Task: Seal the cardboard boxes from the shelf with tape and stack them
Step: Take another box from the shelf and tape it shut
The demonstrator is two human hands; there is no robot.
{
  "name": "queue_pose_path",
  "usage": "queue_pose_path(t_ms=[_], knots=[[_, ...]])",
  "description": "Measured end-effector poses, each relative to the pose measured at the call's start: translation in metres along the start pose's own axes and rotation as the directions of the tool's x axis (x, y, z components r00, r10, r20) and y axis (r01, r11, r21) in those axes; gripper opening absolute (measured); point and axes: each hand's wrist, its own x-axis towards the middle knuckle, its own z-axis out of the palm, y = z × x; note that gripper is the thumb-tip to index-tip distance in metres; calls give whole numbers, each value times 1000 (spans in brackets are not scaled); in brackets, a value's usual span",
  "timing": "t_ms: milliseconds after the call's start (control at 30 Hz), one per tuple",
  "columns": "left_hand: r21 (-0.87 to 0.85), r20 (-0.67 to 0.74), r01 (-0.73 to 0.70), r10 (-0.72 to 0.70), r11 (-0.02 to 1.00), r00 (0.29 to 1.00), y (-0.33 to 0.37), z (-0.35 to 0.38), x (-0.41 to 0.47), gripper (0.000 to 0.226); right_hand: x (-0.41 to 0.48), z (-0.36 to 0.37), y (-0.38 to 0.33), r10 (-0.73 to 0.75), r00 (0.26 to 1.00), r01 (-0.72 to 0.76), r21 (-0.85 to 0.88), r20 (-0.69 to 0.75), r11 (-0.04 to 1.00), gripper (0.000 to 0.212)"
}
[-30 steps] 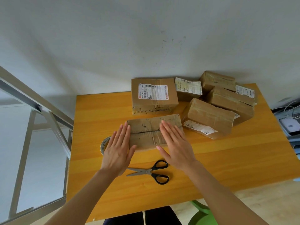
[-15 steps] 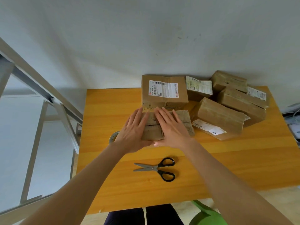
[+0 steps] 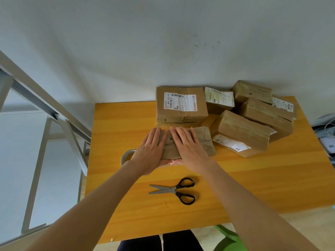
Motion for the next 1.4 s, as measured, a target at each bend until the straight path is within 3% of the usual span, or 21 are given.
queue_pose_path(t_ms=[467, 667, 800, 867, 900, 967, 1033, 1100, 1233, 1333, 1400], knots=[[-51, 33, 7, -5, 999, 999, -4, 8, 1, 99, -12, 2, 19, -21, 1000, 21, 34, -9, 999, 113], [-300, 43, 42, -30, 953, 999, -13, 10, -9, 119, -18, 1, 18, 27, 1000, -28, 79, 6, 997, 118], [-425, 37, 218, -224, 878, 974, -24, 16, -36, 135, -33, -1, 3, 20, 992, -10, 78, -128, 997, 111], [-437, 54, 339, -352, 833, 934, -31, 26, -57, 121, -38, 1, -11, 5, 968, 16, 81, -250, 997, 100], [-430, 35, 370, -395, 823, 918, -34, 31, -69, 102, -38, 2, -19, 2, 952, 29, 96, -306, 995, 94], [-358, 8, 385, -410, 850, 912, -39, 43, -87, 61, -40, 6, -34, 2, 926, 51, 129, -376, 990, 81], [-283, 40, 377, -382, 882, 923, -40, 55, -98, 40, -42, 10, -48, -6, 922, 66, 142, -387, 988, 70], [-220, 67, 363, -357, 906, 932, -41, 62, -100, 33, -45, 14, -60, 8, 922, 66, 175, -388, 982, 62], [-195, 112, 286, -268, 938, 957, -40, 67, -95, 39, -47, 17, -74, 139, 911, -23, 288, -387, 957, 53], [-132, 102, 261, -248, 956, 963, -44, 68, -93, 25, -45, 13, -82, 126, 908, -10, 278, -399, 960, 48], [-198, 43, 268, -264, 943, 963, -46, 68, -95, 24, -42, 9, -87, 93, 905, 24, 269, -416, 963, 46]])
